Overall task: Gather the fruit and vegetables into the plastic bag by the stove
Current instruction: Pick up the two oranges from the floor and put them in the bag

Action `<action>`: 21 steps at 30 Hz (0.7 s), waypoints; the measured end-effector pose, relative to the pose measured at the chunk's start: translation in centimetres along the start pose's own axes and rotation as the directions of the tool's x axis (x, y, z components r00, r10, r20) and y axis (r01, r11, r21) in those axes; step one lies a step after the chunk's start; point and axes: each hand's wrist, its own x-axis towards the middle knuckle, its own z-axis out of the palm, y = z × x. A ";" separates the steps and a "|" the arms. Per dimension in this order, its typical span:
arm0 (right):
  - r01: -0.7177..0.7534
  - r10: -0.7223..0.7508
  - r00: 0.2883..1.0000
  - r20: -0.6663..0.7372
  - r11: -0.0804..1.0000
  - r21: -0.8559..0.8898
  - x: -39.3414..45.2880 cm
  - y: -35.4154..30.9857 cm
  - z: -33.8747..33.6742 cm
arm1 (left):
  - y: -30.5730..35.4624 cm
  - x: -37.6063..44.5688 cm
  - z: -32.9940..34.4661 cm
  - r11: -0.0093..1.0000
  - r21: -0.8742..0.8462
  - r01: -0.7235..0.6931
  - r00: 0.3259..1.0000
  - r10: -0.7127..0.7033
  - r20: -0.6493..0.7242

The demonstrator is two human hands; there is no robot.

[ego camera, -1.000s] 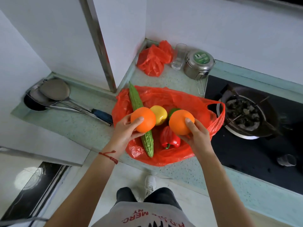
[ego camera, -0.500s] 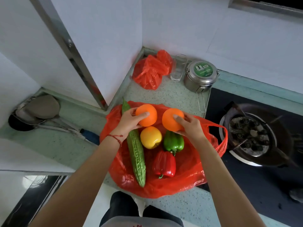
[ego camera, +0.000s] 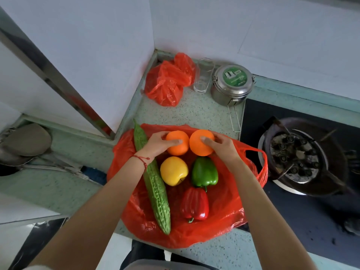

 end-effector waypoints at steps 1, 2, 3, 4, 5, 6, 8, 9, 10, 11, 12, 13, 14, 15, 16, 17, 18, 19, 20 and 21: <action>0.000 0.000 1.000 -0.001 1.000 -0.014 0.1 0.3 -0.1 | 0.1 0.0 0.1 1.000 0.004 -0.007 1.000 0.007 0.003; -0.004 0.004 1.000 0.001 0.999 -0.033 0.1 0.6 -0.2 | 0.0 0.0 0.0 1.000 0.010 -0.007 1.000 0.007 0.011; -0.009 0.009 1.000 0.006 0.999 -0.053 0.0 0.9 -0.3 | 0.0 0.1 0.0 1.000 0.015 -0.008 1.000 0.008 0.021; -0.016 0.016 1.000 0.012 0.997 -0.073 -0.1 1.2 -0.4 | -0.2 0.1 -0.1 1.000 0.021 -0.003 1.000 0.002 0.031; -0.024 0.026 0.999 0.020 0.996 -0.086 -0.2 1.6 -0.4 | -0.3 0.0 -0.2 1.000 0.026 -0.003 0.999 0.003 0.037; -0.032 0.035 0.999 0.025 0.995 -0.094 -0.3 1.9 -0.4 | -0.5 0.0 -0.4 1.000 0.030 0.001 0.999 -0.002 0.040; -0.046 0.049 0.999 0.021 0.994 -0.100 -0.5 2.5 -0.5 | -0.8 -0.1 -0.6 1.000 0.019 0.012 0.999 -0.013 0.050; -0.050 0.052 0.999 0.013 0.993 -0.106 -0.5 2.7 -0.5 | -0.8 -0.2 -0.7 1.000 0.013 0.015 0.998 -0.016 0.057; -0.048 0.049 0.999 0.001 0.992 -0.115 -0.6 2.9 -0.5 | -0.8 -0.3 -0.7 1.000 0.012 0.016 0.998 -0.017 0.064; -0.046 0.044 0.999 -0.014 0.990 -0.133 -0.6 3.1 -0.5 | -0.7 -0.4 -0.6 1.000 0.015 0.010 0.998 -0.011 0.065; -0.040 0.036 0.999 -0.029 0.987 -0.153 -0.6 3.2 -0.4 | -0.7 -0.4 -0.6 1.000 0.024 -0.003 0.998 0.001 0.060; -0.037 0.029 0.999 -0.044 0.984 -0.174 -0.7 3.4 -0.4 | -0.7 -0.4 -0.4 0.999 0.038 -0.020 0.998 0.018 0.055; -0.032 0.021 0.998 -0.056 0.981 -0.192 -0.8 3.5 -0.3 | -0.6 -0.4 -0.3 0.998 0.053 -0.035 0.998 0.032 0.052; -0.032 0.018 0.998 -0.068 0.978 -0.205 -1.0 3.6 -0.2 | -0.6 -0.5 -0.2 0.997 0.063 -0.046 0.998 0.043 0.048; -0.034 0.018 0.997 -0.079 0.976 -0.214 -1.2 3.6 -0.1 | -0.6 -0.5 -0.1 0.996 0.072 -0.050 0.998 0.047 0.040; -0.043 0.023 0.995 -0.092 0.975 -0.220 -1.3 3.6 0.0 | -0.7 -0.6 0.0 0.996 0.081 -0.048 0.999 0.046 0.026; -0.048 0.024 0.994 -0.107 0.973 -0.227 -1.6 3.6 0.1 | -0.8 -0.6 -0.1 0.995 0.091 -0.048 0.999 0.048 0.008; -0.055 0.026 0.992 -0.126 0.970 -0.236 -1.8 3.5 0.2 | -0.9 -0.7 -0.1 0.994 0.098 -0.055 0.998 0.056 -0.010; -0.050 0.015 0.989 -0.145 0.968 -0.245 -2.1 3.5 0.3 | -1.0 -0.8 -0.2 0.993 0.097 -0.069 0.997 0.072 -0.026; -0.039 -0.001 0.987 -0.162 0.969 -0.245 -2.3 3.4 0.4 | -1.1 -0.9 -0.4 0.992 0.093 -0.081 0.996 0.085 -0.037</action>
